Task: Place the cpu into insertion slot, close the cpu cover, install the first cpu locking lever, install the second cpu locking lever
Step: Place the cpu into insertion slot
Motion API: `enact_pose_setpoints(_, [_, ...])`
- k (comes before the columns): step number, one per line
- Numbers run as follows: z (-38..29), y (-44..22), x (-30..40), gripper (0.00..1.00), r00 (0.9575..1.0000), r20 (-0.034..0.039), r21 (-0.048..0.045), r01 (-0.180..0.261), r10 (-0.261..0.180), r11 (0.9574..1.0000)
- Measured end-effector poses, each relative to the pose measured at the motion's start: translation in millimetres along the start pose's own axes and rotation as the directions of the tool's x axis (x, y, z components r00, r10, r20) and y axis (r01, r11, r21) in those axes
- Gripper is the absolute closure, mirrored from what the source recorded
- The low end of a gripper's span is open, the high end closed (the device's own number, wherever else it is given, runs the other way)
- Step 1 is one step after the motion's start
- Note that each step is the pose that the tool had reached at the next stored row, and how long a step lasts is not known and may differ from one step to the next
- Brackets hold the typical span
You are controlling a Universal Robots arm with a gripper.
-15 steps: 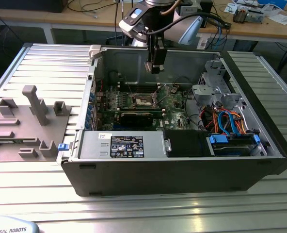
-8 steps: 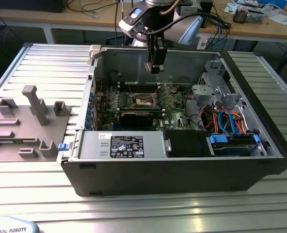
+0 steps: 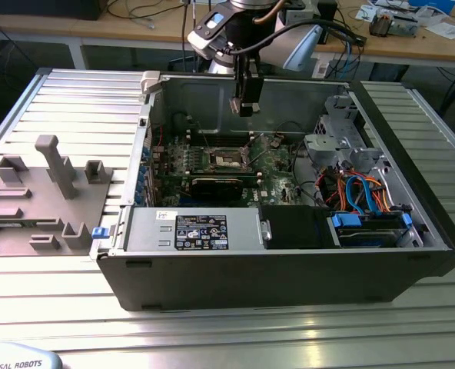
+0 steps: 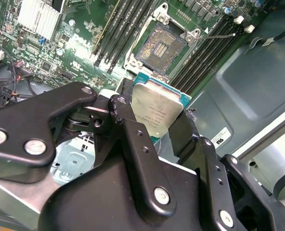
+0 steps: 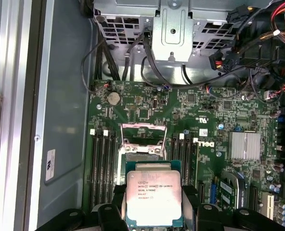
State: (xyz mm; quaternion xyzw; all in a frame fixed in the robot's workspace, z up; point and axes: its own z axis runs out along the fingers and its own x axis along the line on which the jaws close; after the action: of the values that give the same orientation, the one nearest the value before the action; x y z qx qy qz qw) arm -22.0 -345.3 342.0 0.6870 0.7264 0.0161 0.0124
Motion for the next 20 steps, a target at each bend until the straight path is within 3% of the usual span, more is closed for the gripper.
enact_pose_setpoints(20, [0.1,0.0,0.0,0.46,0.9991,0.0017,-0.0001,-0.042,0.042,0.9991])
